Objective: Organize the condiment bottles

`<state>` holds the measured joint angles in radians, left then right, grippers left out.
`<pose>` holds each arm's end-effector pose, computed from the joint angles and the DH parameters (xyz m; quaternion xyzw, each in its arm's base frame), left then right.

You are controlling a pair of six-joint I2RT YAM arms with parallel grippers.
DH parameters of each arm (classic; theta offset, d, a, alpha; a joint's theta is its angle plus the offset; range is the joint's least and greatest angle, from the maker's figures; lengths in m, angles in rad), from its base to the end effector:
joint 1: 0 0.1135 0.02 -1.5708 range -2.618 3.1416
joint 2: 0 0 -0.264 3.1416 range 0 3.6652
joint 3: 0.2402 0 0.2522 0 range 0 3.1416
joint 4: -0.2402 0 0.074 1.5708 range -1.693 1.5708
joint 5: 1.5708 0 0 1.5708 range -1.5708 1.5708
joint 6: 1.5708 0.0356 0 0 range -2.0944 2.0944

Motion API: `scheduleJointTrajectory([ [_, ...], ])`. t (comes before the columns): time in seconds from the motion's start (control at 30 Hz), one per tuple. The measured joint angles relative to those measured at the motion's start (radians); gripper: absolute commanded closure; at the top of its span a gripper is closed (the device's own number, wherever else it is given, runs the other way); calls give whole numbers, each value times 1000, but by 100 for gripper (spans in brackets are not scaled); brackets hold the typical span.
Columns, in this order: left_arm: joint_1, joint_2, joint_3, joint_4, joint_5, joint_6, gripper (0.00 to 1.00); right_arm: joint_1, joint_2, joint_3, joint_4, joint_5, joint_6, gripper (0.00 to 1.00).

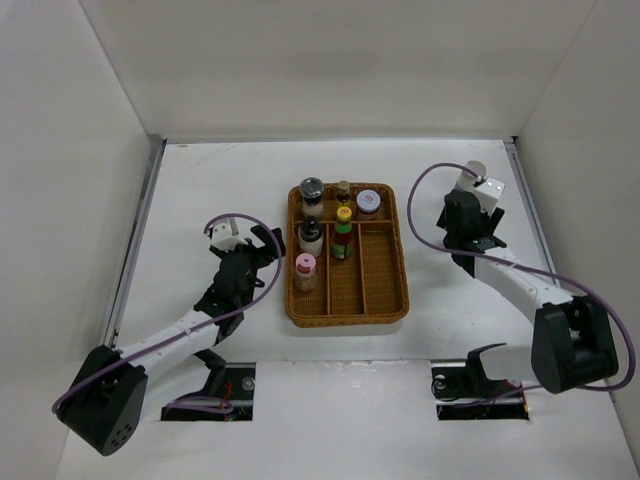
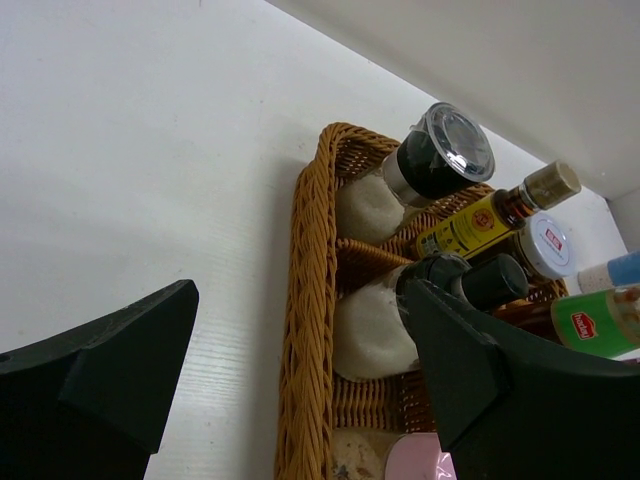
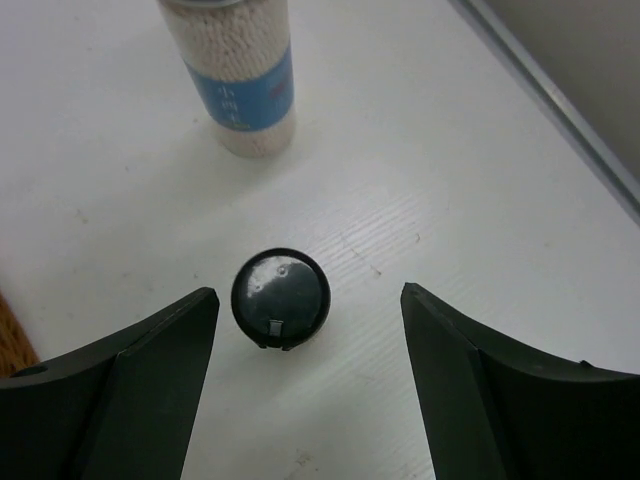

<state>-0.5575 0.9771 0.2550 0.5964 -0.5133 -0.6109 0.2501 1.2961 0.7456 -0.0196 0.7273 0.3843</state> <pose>0.1789 -0.0910 0.2023 -0.1872 0.7208 -0.1939 0.6386 0.2706 0.0447 0.2363 0.2252 0.8067 -0.1567 0.5233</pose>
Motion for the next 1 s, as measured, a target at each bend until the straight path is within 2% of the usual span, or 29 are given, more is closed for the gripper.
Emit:
scheduleJointTrajectory([
  [0.2, 0, -4, 0, 1, 2, -2, 14, -29, 52, 14, -19, -72, 35, 23],
  [0.3, -2, 1, 0, 3, 2, -3, 14, -34, 73, 20, -15, -110, 45, 34],
  [0.5, -2, 8, 0, 4, 3, -3, 14, -35, 122, 43, 2, -137, 61, 68],
  [0.53, -1, 8, 0, 4, 3, -3, 14, -35, 122, 43, 2, -137, 61, 71],
  [0.67, 0, 8, 0, 4, 3, -3, 14, -13, 78, 38, -8, -119, 57, 70],
  [0.77, 3, 8, 0, 4, 3, -3, 14, 102, -51, 23, -30, -76, 41, 69],
  [0.9, 10, 8, 0, 5, 3, -3, 14, 366, -232, 20, -50, -28, 28, 68],
  [1.0, 14, 13, 0, 6, 3, -4, 14, 501, -310, 21, -89, -11, 27, 68],
])
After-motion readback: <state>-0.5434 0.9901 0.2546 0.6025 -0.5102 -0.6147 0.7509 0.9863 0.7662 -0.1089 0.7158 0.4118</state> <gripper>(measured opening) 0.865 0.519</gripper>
